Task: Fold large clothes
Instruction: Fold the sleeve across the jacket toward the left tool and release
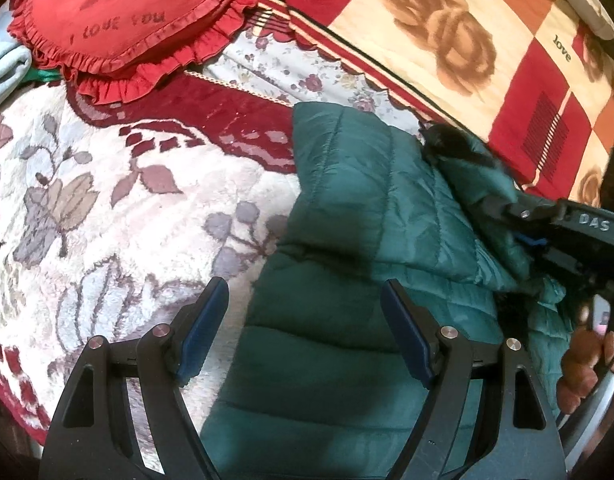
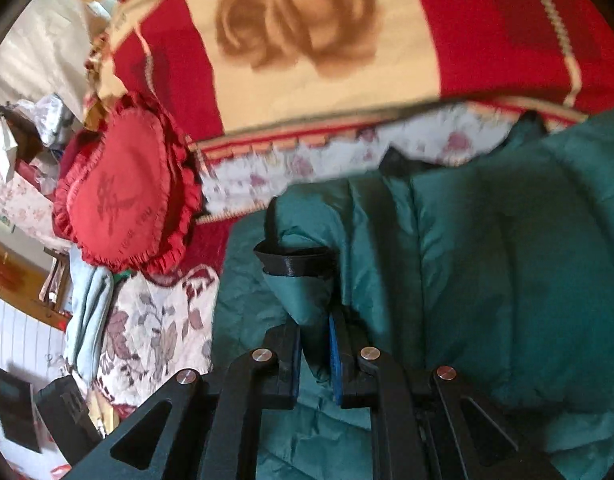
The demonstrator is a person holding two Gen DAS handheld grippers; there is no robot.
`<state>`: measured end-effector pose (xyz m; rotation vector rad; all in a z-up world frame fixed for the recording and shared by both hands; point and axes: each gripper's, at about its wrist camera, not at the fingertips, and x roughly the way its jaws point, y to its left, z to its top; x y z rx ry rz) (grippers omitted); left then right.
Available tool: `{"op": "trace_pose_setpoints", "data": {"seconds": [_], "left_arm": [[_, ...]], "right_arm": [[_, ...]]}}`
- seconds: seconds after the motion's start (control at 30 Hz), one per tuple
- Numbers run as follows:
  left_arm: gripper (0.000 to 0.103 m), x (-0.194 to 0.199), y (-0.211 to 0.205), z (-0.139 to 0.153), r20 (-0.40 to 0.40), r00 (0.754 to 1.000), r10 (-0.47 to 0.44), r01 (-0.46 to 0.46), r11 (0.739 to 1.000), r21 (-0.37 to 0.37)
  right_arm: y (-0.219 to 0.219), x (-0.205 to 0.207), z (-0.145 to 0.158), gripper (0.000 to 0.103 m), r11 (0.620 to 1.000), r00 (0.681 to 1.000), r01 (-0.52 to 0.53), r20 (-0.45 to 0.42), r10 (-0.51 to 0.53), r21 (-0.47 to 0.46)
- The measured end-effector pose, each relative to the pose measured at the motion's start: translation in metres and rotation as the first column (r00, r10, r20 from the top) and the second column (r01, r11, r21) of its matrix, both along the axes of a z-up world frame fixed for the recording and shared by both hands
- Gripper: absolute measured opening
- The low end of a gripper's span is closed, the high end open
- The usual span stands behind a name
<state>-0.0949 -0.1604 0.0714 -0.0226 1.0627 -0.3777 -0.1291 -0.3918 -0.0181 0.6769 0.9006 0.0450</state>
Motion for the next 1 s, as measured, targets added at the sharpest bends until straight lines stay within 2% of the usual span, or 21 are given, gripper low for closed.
{"op": "trace_pose_setpoints", "data": {"seconds": [0.07,0.1,0.13,0.17,0.2,0.23,0.33,0.5,0.73,0.9,1.0], "left_arm": [[0.079,0.002,0.002,-0.002,-0.008,1.0,0.004,-0.004,1.0,0.003],[0.079,0.003,0.004,-0.003,-0.012,1.0,0.008,-0.008,1.0,0.003],[0.079,0.003,0.005,-0.003,-0.014,1.0,0.011,-0.011,1.0,0.003],[0.079,0.004,0.006,-0.003,-0.014,1.0,0.015,-0.015,1.0,0.002],[0.079,0.004,0.007,-0.003,-0.013,1.0,0.02,-0.02,1.0,0.001],[0.079,0.005,0.008,-0.003,-0.013,1.0,0.022,-0.022,1.0,0.0],[0.079,0.004,0.009,-0.001,-0.014,1.0,0.025,-0.025,1.0,-0.004],[0.079,0.0,0.009,0.002,-0.002,1.0,0.021,-0.021,1.0,-0.016],[0.079,-0.001,-0.004,0.008,-0.021,1.0,0.006,-0.009,0.993,-0.118],[0.079,0.004,-0.028,0.009,-0.032,0.999,0.002,-0.008,0.987,-0.162],[0.079,0.011,-0.043,0.006,-0.05,0.999,0.003,-0.012,0.986,-0.166]], "right_arm": [[-0.001,0.001,-0.005,0.012,1.0,1.0,0.004,-0.008,-0.004,0.012],[-0.002,0.0,-0.005,0.016,1.0,1.0,0.003,-0.001,-0.003,0.017],[-0.002,-0.001,-0.005,0.031,1.0,1.0,0.001,0.008,-0.001,0.024],[-0.002,-0.003,-0.003,0.041,0.999,1.0,-0.002,0.023,0.001,0.04],[-0.001,-0.005,-0.001,0.057,0.999,0.999,-0.004,0.034,0.002,0.052],[0.001,-0.006,0.001,0.064,0.999,0.999,-0.006,0.035,0.004,0.049],[0.007,-0.01,0.011,0.064,1.0,0.999,-0.025,0.035,0.025,0.006],[0.0,-0.029,0.028,0.064,0.998,0.997,-0.012,0.081,0.007,0.063],[-0.021,-0.061,0.052,0.065,0.998,0.991,0.036,0.126,-0.043,0.06],[-0.039,-0.077,0.074,0.071,0.994,0.988,0.093,0.132,-0.085,-0.052],[-0.062,-0.093,0.087,0.072,0.986,0.98,0.148,0.148,-0.135,-0.082]]}}
